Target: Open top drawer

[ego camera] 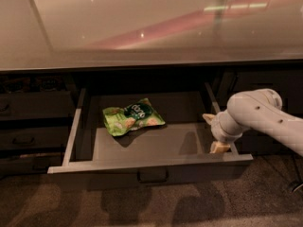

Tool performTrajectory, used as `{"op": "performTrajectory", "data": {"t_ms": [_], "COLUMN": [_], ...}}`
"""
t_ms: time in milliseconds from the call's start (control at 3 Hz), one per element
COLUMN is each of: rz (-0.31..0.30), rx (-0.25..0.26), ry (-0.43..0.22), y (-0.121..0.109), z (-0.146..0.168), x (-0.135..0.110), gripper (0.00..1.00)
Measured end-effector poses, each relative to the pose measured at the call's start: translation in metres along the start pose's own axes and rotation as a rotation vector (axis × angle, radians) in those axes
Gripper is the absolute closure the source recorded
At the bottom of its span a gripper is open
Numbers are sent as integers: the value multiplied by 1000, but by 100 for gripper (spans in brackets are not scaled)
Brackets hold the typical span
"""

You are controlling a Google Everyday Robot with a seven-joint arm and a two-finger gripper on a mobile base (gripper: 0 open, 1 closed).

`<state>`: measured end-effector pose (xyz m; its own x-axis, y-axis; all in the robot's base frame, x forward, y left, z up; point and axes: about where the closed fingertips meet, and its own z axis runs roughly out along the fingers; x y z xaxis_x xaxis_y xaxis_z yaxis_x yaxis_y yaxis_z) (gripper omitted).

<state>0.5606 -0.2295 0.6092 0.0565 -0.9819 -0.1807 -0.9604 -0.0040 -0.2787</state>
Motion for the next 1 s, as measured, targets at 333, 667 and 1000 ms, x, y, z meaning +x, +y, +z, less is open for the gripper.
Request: {"op": "performTrajectory", "data": {"t_ms": [333, 667, 1000], "rz": [-52, -81, -125], "rx": [54, 81, 94], "ry": [-16, -26, -44], "y": [26, 44, 80], "z": [-13, -19, -9], "x": [-11, -17, -14], "gripper": [0, 0, 0]}}
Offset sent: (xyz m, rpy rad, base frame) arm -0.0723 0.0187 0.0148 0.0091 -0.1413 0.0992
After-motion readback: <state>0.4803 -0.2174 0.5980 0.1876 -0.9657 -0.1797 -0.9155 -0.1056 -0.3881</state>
